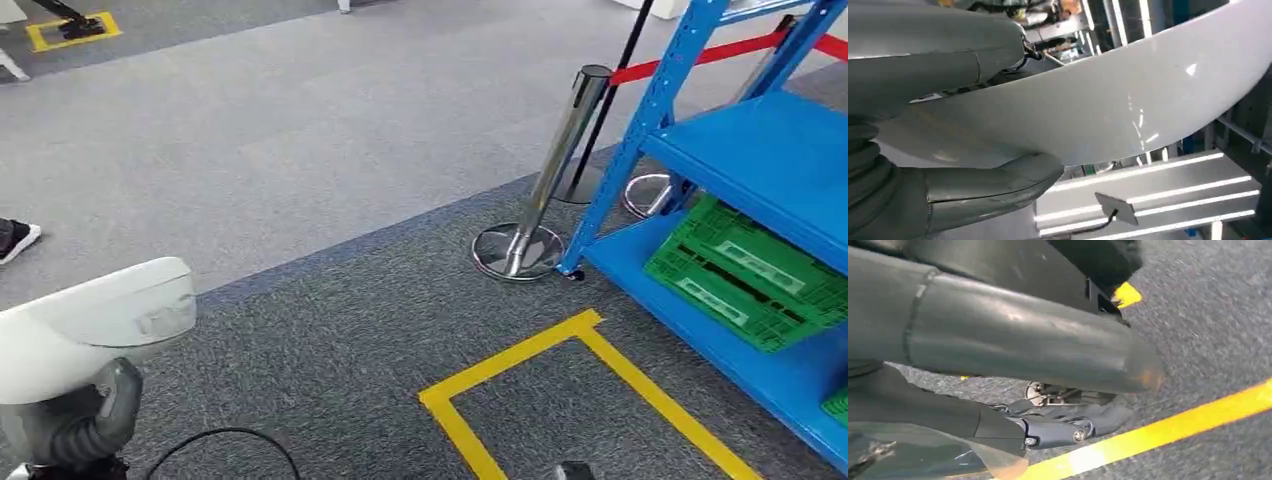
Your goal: Take the parts from the cabinet and place them on the table.
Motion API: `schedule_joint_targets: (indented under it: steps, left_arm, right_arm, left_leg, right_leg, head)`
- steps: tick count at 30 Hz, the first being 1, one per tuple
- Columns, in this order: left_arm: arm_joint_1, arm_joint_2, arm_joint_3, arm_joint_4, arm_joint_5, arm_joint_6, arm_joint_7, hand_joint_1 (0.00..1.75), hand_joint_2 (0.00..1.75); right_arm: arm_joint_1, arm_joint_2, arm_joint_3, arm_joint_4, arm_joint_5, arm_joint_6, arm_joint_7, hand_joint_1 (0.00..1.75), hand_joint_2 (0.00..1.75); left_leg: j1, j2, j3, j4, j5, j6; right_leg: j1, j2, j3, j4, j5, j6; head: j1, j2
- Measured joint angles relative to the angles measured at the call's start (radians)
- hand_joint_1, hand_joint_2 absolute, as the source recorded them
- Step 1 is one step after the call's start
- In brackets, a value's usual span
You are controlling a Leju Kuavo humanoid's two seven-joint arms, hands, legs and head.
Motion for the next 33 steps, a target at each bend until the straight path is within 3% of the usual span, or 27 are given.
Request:
schedule_joint_targets:
  steps: [1,2,3,4,6,7,8,11,12,13,14,15,17,18,19,20,21,22,23,25,27,28,29,30,32,33]
  left_arm:
    - [0.001,0.000,0.001,0.000,0.000,0.000,0.000,1.75,1.75]
    - [0.002,0.000,0.002,0.000,-0.001,-0.001,0.000,1.75,1.75]
    - [0.002,0.000,0.002,0.000,-0.005,-0.007,0.000,1.75,1.75]
    - [0.002,0.000,0.003,0.000,-0.010,-0.012,0.000,1.75,1.75]
    - [0.001,0.000,0.003,0.000,-0.014,-0.016,0.000,1.75,1.75]
    - [-0.001,0.000,0.003,0.000,-0.014,-0.021,0.000,1.75,1.75]
    - [-0.006,0.000,0.003,0.000,-0.015,-0.026,0.001,1.75,1.75]
    - [-0.009,0.000,0.006,0.001,-0.023,-0.027,0.000,1.75,1.75]
    - [-0.011,-0.002,0.006,0.001,-0.029,-0.024,0.000,1.75,1.75]
    - [-0.010,-0.005,0.006,0.001,-0.035,-0.021,0.000,1.75,1.75]
    - [-0.014,-0.008,0.006,0.002,-0.040,-0.013,0.000,1.75,1.75]
    - [-0.013,-0.011,0.007,0.003,-0.041,-0.010,0.000,1.75,1.75]
    - [-0.008,-0.015,0.007,0.004,-0.044,0.000,0.000,1.75,1.75]
    - [-0.005,-0.016,0.007,0.005,-0.049,0.005,0.000,1.75,1.75]
    - [-0.003,-0.016,0.007,0.005,-0.052,0.008,0.000,1.75,1.75]
    - [-0.002,-0.017,0.007,0.005,-0.052,0.010,0.000,1.75,1.75]
    - [-0.001,-0.018,0.007,0.005,-0.052,0.011,0.000,1.75,1.75]
    - [-0.001,-0.019,0.007,0.005,-0.052,0.011,0.000,1.75,1.75]
    - [-0.001,-0.019,0.007,0.005,-0.053,0.014,0.000,1.75,1.75]
    - [0.001,-0.021,0.007,0.005,-0.055,0.018,0.000,1.75,1.75]
    - [0.007,-0.021,0.007,0.005,-0.053,0.019,0.000,1.75,1.75]
    - [0.009,-0.021,0.007,0.005,-0.053,0.021,0.000,1.75,1.75]
    - [0.007,-0.021,0.007,0.005,-0.054,0.025,0.000,1.75,1.75]
    - [0.005,-0.021,0.007,0.005,-0.055,0.025,0.000,1.75,1.75]
    - [0.007,-0.021,0.007,0.005,-0.055,0.029,0.000,1.75,1.75]
    - [0.008,-0.021,0.007,0.005,-0.055,0.031,0.000,1.75,1.75]
  right_arm:
    - [0.001,0.000,0.000,0.000,0.000,0.000,0.000,0.00,0.00]
    - [0.002,0.000,0.000,0.000,0.001,0.000,-0.004,0.00,0.00]
    - [0.001,0.000,0.001,0.000,0.004,0.001,-0.012,0.00,0.00]
    - [-0.001,0.000,0.003,0.000,0.006,0.002,-0.017,0.00,0.00]
    - [-0.004,0.001,0.009,0.000,0.004,0.002,-0.025,0.00,0.00]
    - [-0.005,0.002,0.009,0.000,0.004,0.002,-0.027,0.00,0.00]
    - [-0.005,0.005,0.009,0.000,0.002,0.001,-0.027,0.00,0.00]
    - [-0.005,0.009,0.008,0.000,-0.012,-0.002,-0.014,0.00,0.00]
    - [-0.006,0.010,0.008,0.000,-0.013,-0.003,-0.006,0.00,0.00]
    - [-0.005,0.010,0.008,0.000,-0.015,-0.005,0.001,0.00,0.00]
    - [-0.003,0.011,0.008,0.000,-0.018,-0.006,0.006,0.00,0.00]
    - [0.000,0.012,0.008,0.000,-0.018,-0.007,0.011,0.00,0.00]
    - [0.007,0.012,0.008,0.000,-0.018,-0.008,0.015,0.00,0.00]
    - [0.011,0.012,0.008,0.000,-0.019,-0.008,0.013,0.00,0.00]
    - [0.014,0.012,0.008,0.000,-0.021,-0.007,0.006,0.00,0.00]
    - [0.016,0.012,0.008,0.000,-0.020,-0.006,-0.001,0.00,0.00]
    - [0.016,0.012,0.008,0.000,-0.019,-0.005,-0.007,0.00,0.00]
    - [0.016,0.012,0.008,0.000,-0.017,-0.003,-0.011,0.00,0.00]
    - [0.016,0.012,0.008,0.000,-0.016,0.000,-0.013,0.00,0.00]
    - [0.017,0.011,0.008,0.000,-0.013,0.011,-0.023,0.00,0.00]
    - [0.018,0.011,0.008,-0.001,-0.007,0.017,-0.024,0.00,0.00]
    - [0.019,0.011,0.008,-0.001,-0.006,0.018,-0.020,0.00,0.00]
    - [0.022,0.011,0.007,-0.002,-0.004,0.019,-0.017,0.00,0.00]
    - [0.024,0.011,0.007,-0.002,-0.001,0.020,-0.013,0.00,0.00]
    - [0.031,0.011,0.007,-0.002,0.004,0.020,-0.009,0.00,0.00]
    - [0.034,0.011,0.007,-0.003,0.005,0.019,-0.007,0.00,0.00]
  left_leg:
    - [0.003,0.005,-0.037,0.084,-0.035,-0.004]
    - [0.006,0.006,-0.060,0.136,-0.051,-0.007]
    - [0.010,0.006,-0.061,0.140,-0.041,-0.009]
    - [0.012,0.008,-0.040,0.104,-0.013,-0.009]
    - [0.012,0.033,0.053,-0.071,0.074,-0.005]
    - [0.009,0.083,0.091,-0.147,0.090,-0.002]
    - [-0.004,0.094,0.099,-0.170,0.078,0.004]
    - [-0.007,0.064,0.087,-0.165,0.079,0.020]
    - [-0.003,0.050,0.094,-0.177,0.084,0.029]
    - [0.002,0.044,0.099,-0.182,0.088,0.035]
    - [0.004,0.034,0.098,-0.183,0.089,0.043]
    - [0.004,0.023,0.097,-0.183,0.088,0.047]
    - [0.001,-0.001,0.097,-0.182,0.086,0.050]
    - [0.000,-0.015,0.098,-0.181,0.086,0.050]
    - [0.000,-0.029,0.100,-0.181,0.086,0.050]
    - [0.000,-0.043,0.102,-0.180,0.085,0.049]
    - [0.001,-0.057,0.103,-0.178,0.084,0.047]
    - [0.003,-0.068,0.103,-0.175,0.081,0.044]
    - [-0.003,-0.078,0.098,-0.168,0.077,0.037]
    - [0.004,-0.097,0.091,-0.169,0.081,0.027]
    - [0.007,-0.116,0.090,-0.172,0.084,0.016]
    - [0.006,-0.086,0.088,-0.160,0.073,0.014]
    - [0.002,-0.033,0.070,-0.119,0.047,0.008]
    - [0.003,-0.010,0.040,-0.053,0.011,0.003]
    - [0.008,0.005,-0.038,0.107,-0.054,-0.004]
    - [0.011,0.006,-0.057,0.141,-0.057,-0.006]
  right_leg:
    - [0.001,-0.016,0.000,0.000,-0.001,-0.001]
    - [0.001,-0.030,0.000,0.000,-0.002,-0.002]
    - [0.001,-0.044,0.001,0.000,-0.004,-0.001]
    - [0.001,-0.056,0.002,0.000,-0.005,-0.001]
    - [0.001,-0.077,0.009,0.000,-0.010,0.003]
    - [0.004,-0.084,0.013,0.000,-0.012,0.007]
    - [0.013,-0.094,0.011,0.006,-0.018,0.016]
    - [0.011,-0.124,0.017,-0.003,-0.018,0.028]
    - [0.011,-0.134,0.024,-0.005,-0.024,0.038]
    - [0.006,-0.090,0.015,0.009,-0.038,0.042]
    - [0.005,-0.040,-0.009,0.062,-0.072,0.041]
    - [0.005,-0.017,-0.047,0.139,-0.107,0.041]
    - [0.006,-0.004,-0.131,0.294,-0.162,0.041]
    - [0.006,-0.003,-0.151,0.319,-0.153,0.041]
    - [0.006,-0.002,-0.146,0.291,-0.121,0.039]
    - [0.006,0.001,-0.121,0.227,-0.074,0.037]
    - [0.005,0.012,-0.082,0.132,-0.019,0.035]
    - [0.003,0.041,-0.047,0.049,0.020,0.033]
    - [-0.001,0.083,-0.033,0.017,0.004,0.033]
    - [0.003,0.067,-0.022,0.014,0.005,0.028]
    - [0.004,0.049,-0.017,0.007,0.009,0.017]
    - [-0.001,0.034,-0.012,0.001,0.013,0.011]
    - [0.000,0.024,-0.008,-0.001,0.010,0.006]
    - [0.001,0.010,-0.006,-0.001,0.008,0.002]
    - [0.003,-0.021,-0.004,-0.001,0.003,-0.002]
    - [0.004,-0.034,-0.003,-0.001,0.001,-0.001]
  head:
    - [0.000,0.000]
    - [-0.001,0.000]
    - [0.000,0.000]
    - [0.000,0.000]
    - [0.000,0.000]
    - [0.000,0.000]
    - [-0.002,0.000]
    - [0.002,0.000]
    - [0.000,0.000]
    - [0.004,0.000]
    - [0.010,0.000]
    - [0.014,0.000]
    - [0.014,0.000]
    - [0.014,0.000]
    - [0.014,0.000]
    - [0.014,0.000]
    - [0.014,0.000]
    - [0.014,0.000]
    - [0.014,0.000]
    - [0.013,0.000]
    - [0.014,0.000]
    - [0.014,0.000]
    - [0.005,0.000]
    - [0.006,0.000]
    - [0.006,0.000]
    - [0.006,0.000]
